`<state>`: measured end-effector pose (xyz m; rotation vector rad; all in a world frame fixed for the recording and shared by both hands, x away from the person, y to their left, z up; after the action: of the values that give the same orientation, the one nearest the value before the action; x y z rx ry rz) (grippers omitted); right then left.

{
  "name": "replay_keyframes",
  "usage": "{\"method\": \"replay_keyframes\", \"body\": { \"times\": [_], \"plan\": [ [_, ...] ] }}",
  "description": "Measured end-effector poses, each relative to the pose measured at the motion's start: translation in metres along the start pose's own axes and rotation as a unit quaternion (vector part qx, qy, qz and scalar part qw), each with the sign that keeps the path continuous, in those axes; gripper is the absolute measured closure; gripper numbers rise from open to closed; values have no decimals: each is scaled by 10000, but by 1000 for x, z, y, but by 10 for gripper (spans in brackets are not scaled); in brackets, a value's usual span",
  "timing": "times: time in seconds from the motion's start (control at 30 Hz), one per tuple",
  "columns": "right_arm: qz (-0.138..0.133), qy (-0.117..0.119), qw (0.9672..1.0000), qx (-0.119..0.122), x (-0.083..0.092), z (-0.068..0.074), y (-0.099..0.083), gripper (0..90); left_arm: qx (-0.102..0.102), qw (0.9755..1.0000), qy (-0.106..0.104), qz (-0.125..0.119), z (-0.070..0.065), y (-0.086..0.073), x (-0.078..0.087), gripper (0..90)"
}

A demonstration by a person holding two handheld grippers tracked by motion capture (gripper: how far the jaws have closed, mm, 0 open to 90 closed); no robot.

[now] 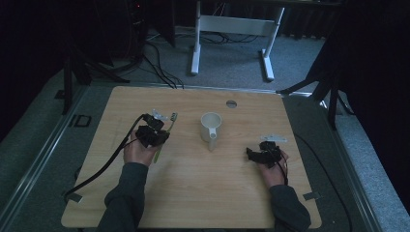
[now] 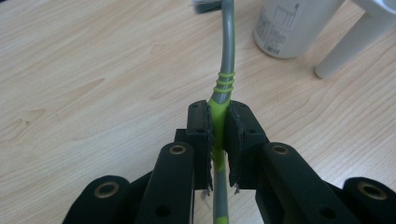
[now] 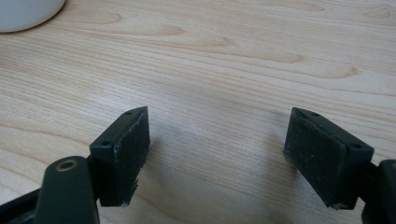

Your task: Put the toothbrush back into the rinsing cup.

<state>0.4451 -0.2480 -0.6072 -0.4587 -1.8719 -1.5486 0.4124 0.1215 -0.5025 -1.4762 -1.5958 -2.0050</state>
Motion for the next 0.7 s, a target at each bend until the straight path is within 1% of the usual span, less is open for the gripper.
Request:
{"method": "replay_keyframes", "body": {
  "times": [0.2,0.37,0.63,0.7],
  "plan": [
    [-2,0,10000,14,0,0,0,219,-93,9996,-146,-226,-4,3,2,806],
    [-1,0,10000,-1,0,0,0,219,-154,9988,-215,-402,-5,6,5,806],
    [1,0,10000,-5,0,0,0,219,-283,9972,-296,-631,-9,9,8,806],
    [0,0,10000,-2,0,0,0,219,-349,9965,-332,-681,-10,9,8,806]
  ]
}}
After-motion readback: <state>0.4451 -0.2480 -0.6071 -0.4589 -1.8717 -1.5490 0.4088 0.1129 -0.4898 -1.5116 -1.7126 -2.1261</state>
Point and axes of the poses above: each handheld gripper's, and its own axes: x roughly backward along the jaws, y roughly out of its top, z roughly to its left, the point moved 7 cm from there along -x, roughly forward along the jaws, and after that the axes turned 7 degrees about -y, right-handed, at the moved point
